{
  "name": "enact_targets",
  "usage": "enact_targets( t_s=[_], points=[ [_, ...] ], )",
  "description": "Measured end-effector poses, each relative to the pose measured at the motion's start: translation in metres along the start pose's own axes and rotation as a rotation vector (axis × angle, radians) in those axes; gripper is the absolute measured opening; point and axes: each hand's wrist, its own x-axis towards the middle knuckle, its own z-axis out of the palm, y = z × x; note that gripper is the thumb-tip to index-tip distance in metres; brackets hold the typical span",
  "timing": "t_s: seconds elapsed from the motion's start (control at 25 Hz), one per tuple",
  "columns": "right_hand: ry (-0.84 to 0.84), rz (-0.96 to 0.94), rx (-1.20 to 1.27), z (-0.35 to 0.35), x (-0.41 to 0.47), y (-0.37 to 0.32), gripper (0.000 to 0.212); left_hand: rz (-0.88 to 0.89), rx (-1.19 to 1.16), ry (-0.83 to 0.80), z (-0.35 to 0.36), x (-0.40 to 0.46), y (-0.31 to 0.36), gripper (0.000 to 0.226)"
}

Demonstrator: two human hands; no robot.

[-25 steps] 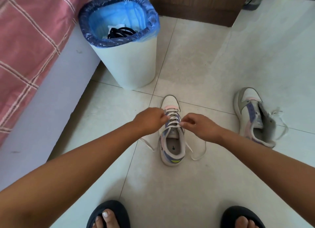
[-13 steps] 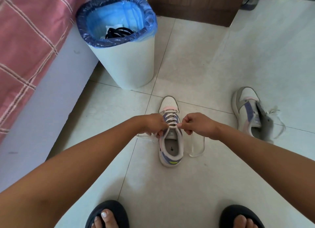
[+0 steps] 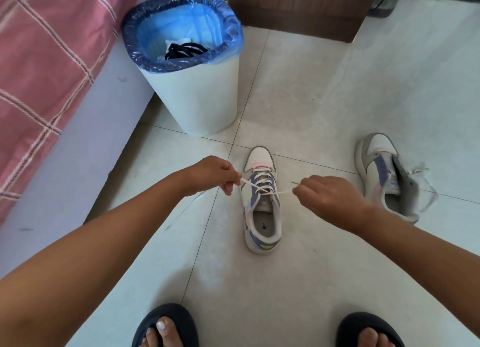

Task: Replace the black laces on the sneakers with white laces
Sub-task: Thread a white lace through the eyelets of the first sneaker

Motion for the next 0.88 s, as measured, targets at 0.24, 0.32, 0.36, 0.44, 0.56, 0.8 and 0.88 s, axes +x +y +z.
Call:
enact_targets(
  t_s=[0.24, 0.32, 0.36, 0.44, 0.56, 0.8, 0.88],
  points=[
    [-0.200, 0.027, -0.041, 0.027, -0.031, 0.007, 0.021, 0.025, 0.024, -0.060, -0.012, -0.012, 0.001, 0.017],
    [-0.232, 0.243, 0.168, 0.028, -0.021, 0.004, 0.021, 0.035, -0.012, -0.061, -0.016, -0.014, -0.003, 0.015],
    [-0.211, 0.335, 0.294, 0.025, -0.008, 0.000, 0.017, 0.033, -0.028, -0.060, -0.018, -0.014, -0.004, 0.013],
    [-0.169, 0.443, 0.486, 0.019, 0.026, -0.013, 0.023, 0.021, -0.040, -0.072, -0.019, -0.013, -0.006, 0.011],
    [-0.250, 0.440, 0.544, 0.021, 0.072, -0.034, 0.036, 0.015, -0.081, -0.078, -0.019, -0.015, -0.004, 0.014],
    [-0.219, 0.703, 0.656, 0.024, 0.092, -0.040, 0.032, 0.048, -0.222, -0.060, -0.037, -0.024, -0.021, 0.031],
    [-0.179, 0.954, 0.816, 0.023, 0.092, -0.032, 0.033, 0.045, -0.244, -0.063, -0.045, -0.029, -0.034, 0.045]
  ],
)
